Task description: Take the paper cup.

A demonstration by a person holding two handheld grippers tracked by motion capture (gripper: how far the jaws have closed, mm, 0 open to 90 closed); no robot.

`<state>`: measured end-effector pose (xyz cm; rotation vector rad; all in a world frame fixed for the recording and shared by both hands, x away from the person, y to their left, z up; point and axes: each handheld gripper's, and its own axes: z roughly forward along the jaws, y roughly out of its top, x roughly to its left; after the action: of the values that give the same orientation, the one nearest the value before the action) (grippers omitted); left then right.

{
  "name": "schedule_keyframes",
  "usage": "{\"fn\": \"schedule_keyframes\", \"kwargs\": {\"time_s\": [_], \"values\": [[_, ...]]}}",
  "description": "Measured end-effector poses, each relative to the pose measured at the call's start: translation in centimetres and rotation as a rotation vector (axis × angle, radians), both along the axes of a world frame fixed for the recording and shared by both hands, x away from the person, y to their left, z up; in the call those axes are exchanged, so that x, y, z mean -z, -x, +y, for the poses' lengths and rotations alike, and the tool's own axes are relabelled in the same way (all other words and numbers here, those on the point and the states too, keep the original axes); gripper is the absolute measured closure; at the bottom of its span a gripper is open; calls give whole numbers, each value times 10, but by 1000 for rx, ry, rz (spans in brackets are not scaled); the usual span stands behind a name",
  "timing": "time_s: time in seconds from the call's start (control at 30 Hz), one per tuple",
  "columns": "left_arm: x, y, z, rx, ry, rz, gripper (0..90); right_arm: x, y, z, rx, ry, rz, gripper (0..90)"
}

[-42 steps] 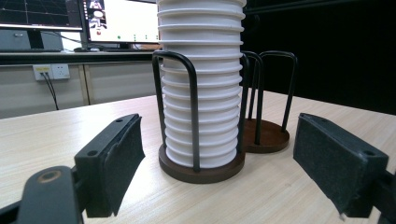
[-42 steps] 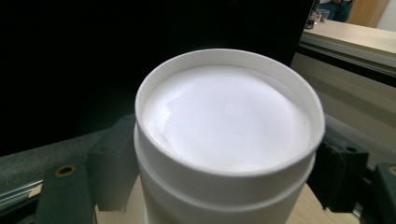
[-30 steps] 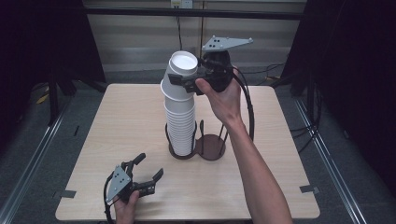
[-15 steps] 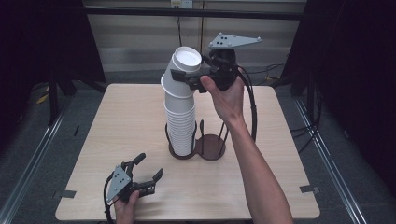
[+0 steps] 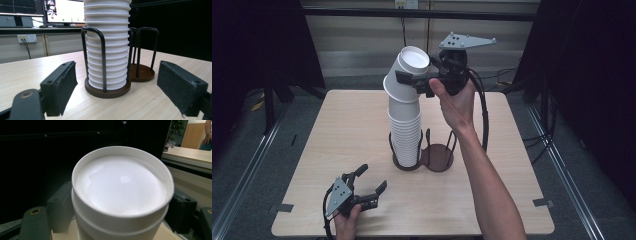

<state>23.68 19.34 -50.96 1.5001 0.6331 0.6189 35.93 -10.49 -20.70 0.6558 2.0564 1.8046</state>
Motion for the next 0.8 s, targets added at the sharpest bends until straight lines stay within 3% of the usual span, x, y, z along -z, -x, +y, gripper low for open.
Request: {"fn": "schedule_keyframes", "kwargs": {"time_s": [0.23, 0.33, 0.8], "values": [[0, 0, 0, 0, 0, 0, 159, -3, 5, -3, 1, -18, -19, 217], [0, 0, 0, 0, 0, 0, 158, -6, 8, -7, -34, -55, -14, 217], [0, 0, 0, 0, -1, 0, 159, -5, 14, -15, -25, -68, -18, 217]]}}
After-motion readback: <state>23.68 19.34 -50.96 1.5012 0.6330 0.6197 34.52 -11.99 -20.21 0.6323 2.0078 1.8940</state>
